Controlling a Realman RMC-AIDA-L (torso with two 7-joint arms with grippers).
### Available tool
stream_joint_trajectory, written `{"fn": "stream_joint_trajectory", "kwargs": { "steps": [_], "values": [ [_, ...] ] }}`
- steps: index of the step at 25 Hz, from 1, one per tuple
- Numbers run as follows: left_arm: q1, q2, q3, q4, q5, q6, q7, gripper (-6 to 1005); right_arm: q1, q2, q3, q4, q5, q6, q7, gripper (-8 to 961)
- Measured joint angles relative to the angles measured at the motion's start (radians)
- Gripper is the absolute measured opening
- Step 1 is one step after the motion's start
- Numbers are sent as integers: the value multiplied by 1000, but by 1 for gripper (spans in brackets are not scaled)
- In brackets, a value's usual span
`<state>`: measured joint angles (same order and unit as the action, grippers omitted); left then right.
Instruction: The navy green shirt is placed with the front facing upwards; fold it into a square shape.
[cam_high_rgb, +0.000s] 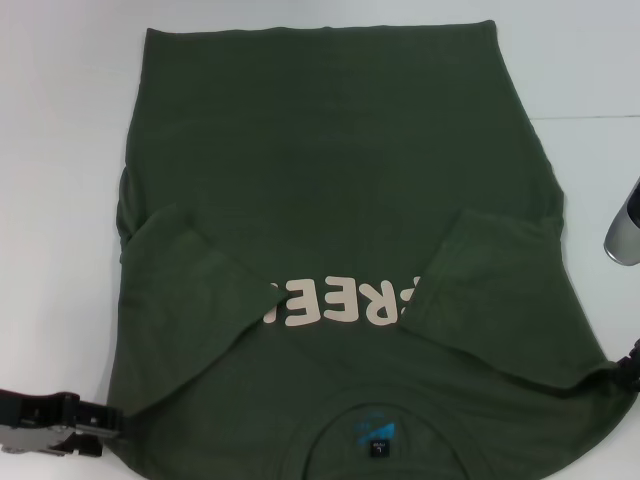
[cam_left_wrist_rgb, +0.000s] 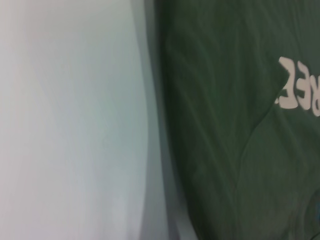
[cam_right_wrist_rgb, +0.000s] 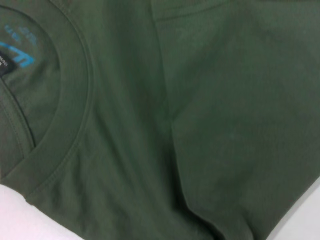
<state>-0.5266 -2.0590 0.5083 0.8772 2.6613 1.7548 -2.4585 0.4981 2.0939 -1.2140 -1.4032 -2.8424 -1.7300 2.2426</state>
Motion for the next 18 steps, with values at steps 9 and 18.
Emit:
{"fn": "stream_joint_trajectory", "kwargs": {
  "steps": [9,18],
  "values": [
    [-2,-2,4,-1,7,-10,8,523,-2,0,0,0,5,1,0,35],
    [-9,-2,4,-23,7,-39,15,105,-9,0,0,-2,12,-4,0,35]
  ]
}}
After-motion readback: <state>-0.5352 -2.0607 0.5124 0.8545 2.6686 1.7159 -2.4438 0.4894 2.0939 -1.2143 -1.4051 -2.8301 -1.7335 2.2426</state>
